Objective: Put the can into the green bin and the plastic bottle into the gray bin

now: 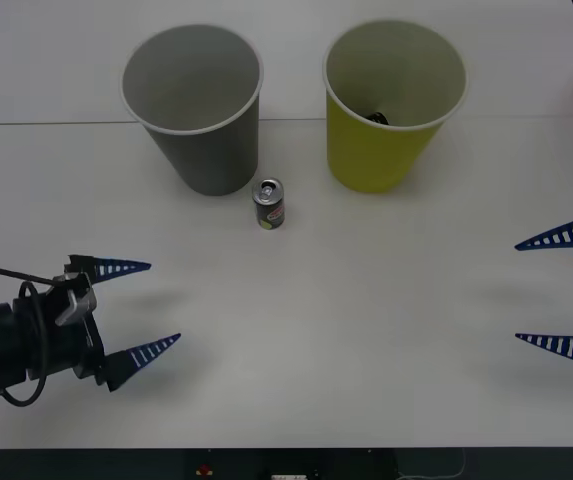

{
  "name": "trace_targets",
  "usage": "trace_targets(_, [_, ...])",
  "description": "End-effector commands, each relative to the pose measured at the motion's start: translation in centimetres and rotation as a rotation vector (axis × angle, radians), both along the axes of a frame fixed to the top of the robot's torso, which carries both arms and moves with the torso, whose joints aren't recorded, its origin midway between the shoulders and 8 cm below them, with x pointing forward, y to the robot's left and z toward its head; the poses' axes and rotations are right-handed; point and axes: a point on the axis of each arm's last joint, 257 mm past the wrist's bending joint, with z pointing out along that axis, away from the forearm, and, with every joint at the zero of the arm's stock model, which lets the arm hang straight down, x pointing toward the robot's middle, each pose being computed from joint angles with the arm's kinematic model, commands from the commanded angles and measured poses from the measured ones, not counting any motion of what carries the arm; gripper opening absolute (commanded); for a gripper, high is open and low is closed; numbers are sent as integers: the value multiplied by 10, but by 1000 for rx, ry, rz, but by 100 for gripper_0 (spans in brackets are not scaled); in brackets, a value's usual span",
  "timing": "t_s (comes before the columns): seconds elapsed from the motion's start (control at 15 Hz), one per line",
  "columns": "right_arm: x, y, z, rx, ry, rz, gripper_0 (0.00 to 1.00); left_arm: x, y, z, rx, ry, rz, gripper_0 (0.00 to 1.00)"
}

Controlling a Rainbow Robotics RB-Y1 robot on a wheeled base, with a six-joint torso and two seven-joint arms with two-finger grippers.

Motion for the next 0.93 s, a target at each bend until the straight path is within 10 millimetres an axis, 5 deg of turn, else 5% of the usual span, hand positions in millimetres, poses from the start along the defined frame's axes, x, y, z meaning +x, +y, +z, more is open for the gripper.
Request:
trace_targets(0.07, [0,0,0,0,0,0,100,7,-10,-2,-71,29,61,100])
trace_targets(0.93, [0,0,0,0,0,0,100,63,-66,-24,-378,166,243,100])
